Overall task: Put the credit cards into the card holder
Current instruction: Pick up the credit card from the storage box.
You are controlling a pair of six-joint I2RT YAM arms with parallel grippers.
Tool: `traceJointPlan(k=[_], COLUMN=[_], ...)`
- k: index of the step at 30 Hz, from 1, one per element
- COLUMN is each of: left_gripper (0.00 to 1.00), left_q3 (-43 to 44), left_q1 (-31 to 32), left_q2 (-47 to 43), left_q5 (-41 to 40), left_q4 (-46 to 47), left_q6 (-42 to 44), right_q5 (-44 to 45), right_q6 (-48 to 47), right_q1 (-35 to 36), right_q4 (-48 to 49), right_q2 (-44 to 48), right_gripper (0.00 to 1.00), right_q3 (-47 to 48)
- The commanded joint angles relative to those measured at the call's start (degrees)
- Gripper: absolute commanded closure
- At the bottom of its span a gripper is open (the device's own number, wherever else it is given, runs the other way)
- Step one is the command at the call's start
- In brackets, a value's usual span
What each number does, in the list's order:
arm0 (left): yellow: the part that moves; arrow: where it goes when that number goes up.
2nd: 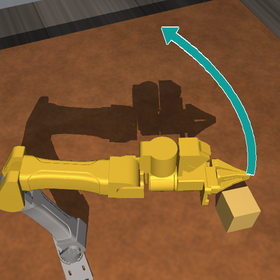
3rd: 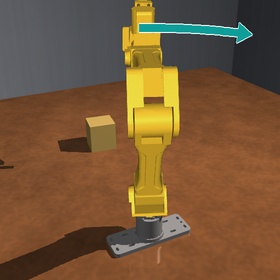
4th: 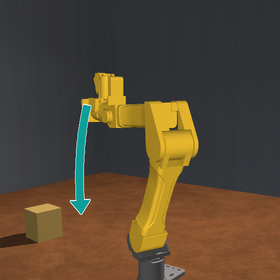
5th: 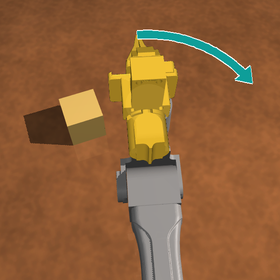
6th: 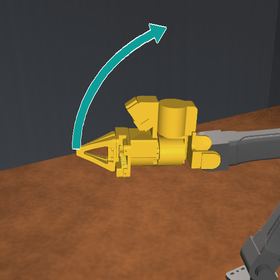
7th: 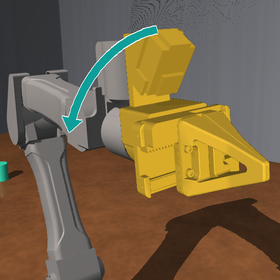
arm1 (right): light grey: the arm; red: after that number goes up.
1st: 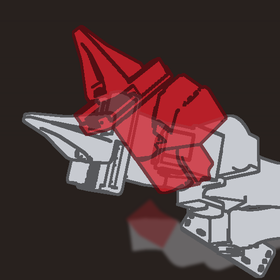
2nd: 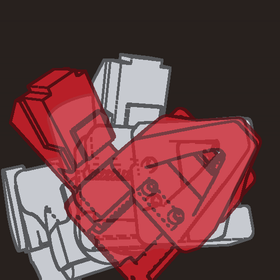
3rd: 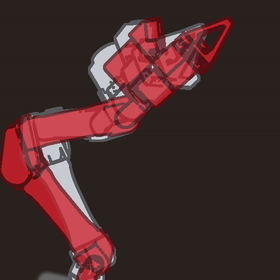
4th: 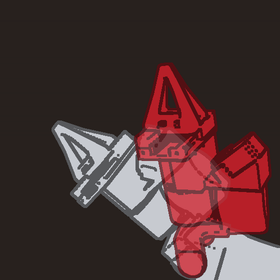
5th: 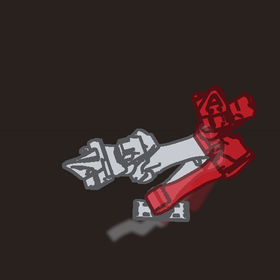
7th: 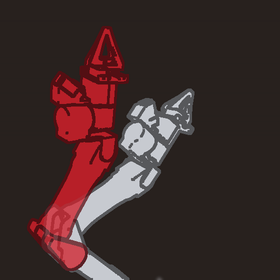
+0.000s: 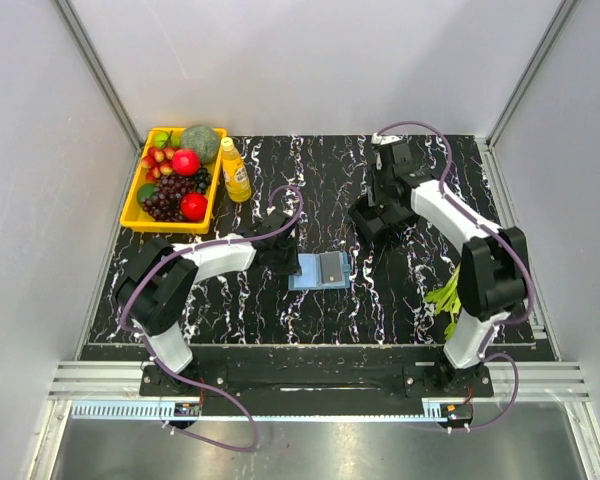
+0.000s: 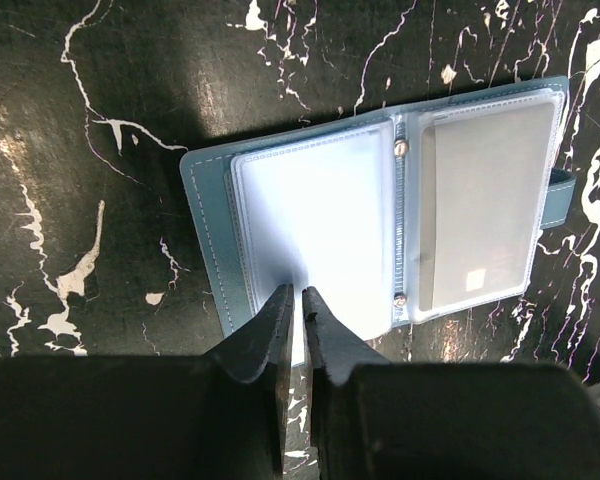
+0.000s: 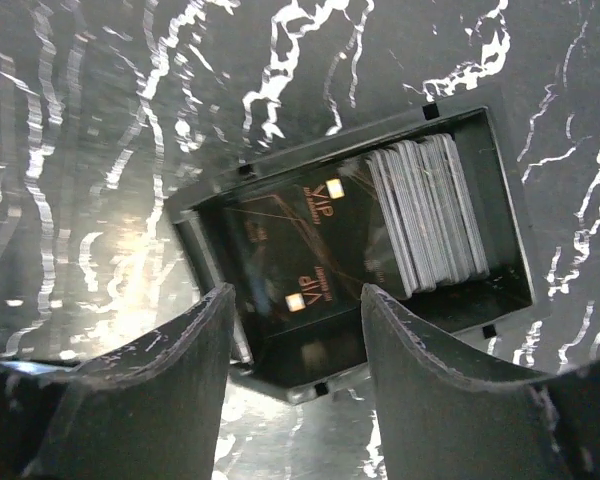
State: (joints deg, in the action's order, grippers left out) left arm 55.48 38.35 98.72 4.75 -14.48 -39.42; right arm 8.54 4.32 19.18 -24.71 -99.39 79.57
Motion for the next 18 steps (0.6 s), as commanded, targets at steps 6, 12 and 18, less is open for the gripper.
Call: traceJointPlan(k=[6, 12, 18], left_gripper=[0.87, 0.87, 0.87], left_q3=[1.64, 1.47, 1.47], left_q1=[0.15, 0.24, 0.15], left_q2=[-1.69, -1.33, -1.16], left_q5=[1.66, 2.80, 3.86], left_q4=[0.33, 1.21, 1.82], left_q6=[1.71, 1.80, 1.71], right_q5=[9.47, 12.55, 15.89], right_q6=[-13.19, -14.43, -16.36], right_q1=[-0.20, -0.28, -0.37], right_q4=[-6.93, -4.21, -2.28], right_q2=[-9.06, -12.22, -15.30], right_gripper=[0.39, 0.36, 0.33], right_q3=[6.47, 6.56, 7.53])
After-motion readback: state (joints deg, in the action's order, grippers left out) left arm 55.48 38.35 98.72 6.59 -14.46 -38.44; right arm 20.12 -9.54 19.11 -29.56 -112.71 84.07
